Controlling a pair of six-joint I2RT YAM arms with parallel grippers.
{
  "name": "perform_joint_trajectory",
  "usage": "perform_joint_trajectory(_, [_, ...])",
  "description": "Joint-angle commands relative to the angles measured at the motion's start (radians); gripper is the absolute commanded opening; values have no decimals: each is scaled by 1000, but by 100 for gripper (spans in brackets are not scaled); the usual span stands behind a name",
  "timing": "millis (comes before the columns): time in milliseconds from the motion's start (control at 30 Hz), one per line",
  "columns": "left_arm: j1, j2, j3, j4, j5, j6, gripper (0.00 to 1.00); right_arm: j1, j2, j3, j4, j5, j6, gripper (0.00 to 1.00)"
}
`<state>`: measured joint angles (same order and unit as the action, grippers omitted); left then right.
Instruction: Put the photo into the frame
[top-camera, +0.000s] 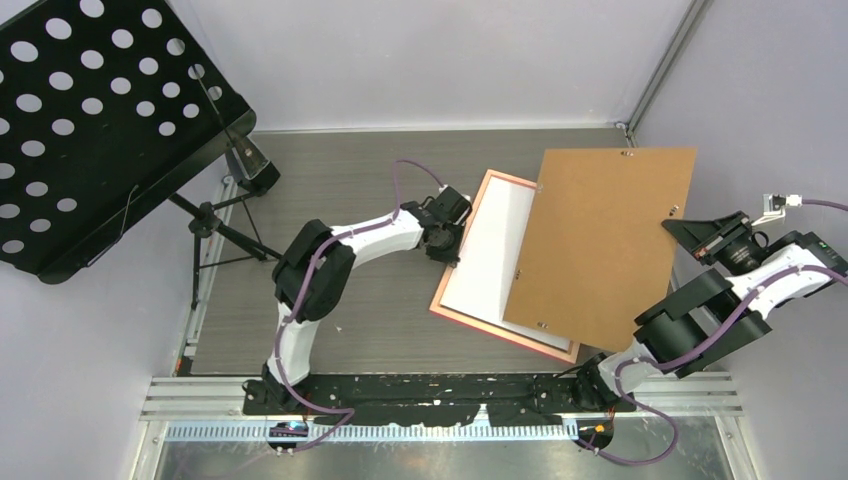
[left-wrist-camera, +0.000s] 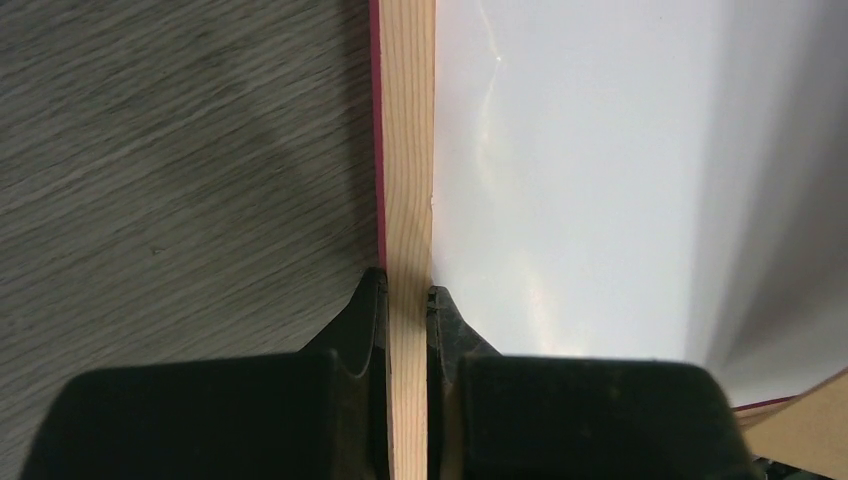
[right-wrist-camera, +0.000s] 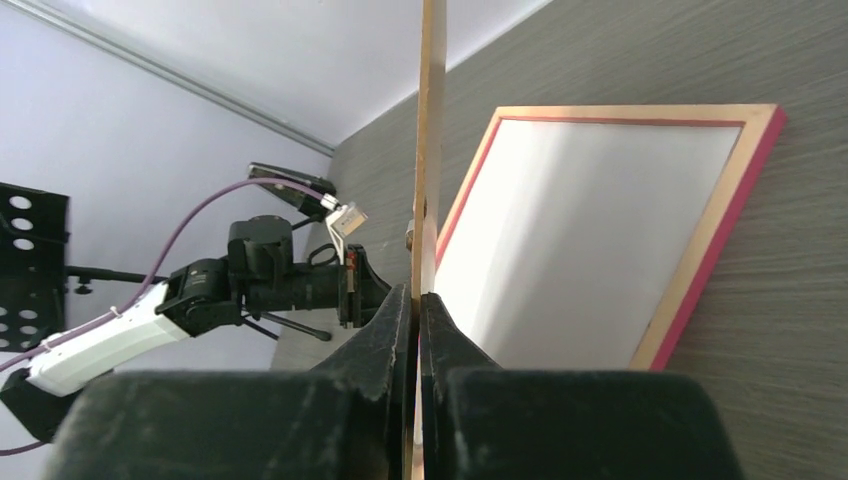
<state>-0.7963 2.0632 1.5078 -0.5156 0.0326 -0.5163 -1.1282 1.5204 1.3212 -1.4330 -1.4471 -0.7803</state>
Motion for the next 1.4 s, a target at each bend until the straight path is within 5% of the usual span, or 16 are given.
perform_joint_trajectory(0, [35,-46,-66,8,-62,-12,0,35,62,-64,-130,30,-30,5])
perform_joint_trajectory(400, [99,-146,-162,61,-61,-53,0,48,171,-53,-104,70,-141,5])
perform_joint_trajectory(533, [100,-161,-163,61,-59,-50,0,78,118,-108,204,130,172,5])
perform_joint_trajectory(667, [100,-167,-168,65,-61,-50,0,159,-28,-252,788,221,698,5])
perform_joint_trajectory(1367, [176,-264,-348,176,17,-186,0,419,-18,-458,1566,326,1417,5])
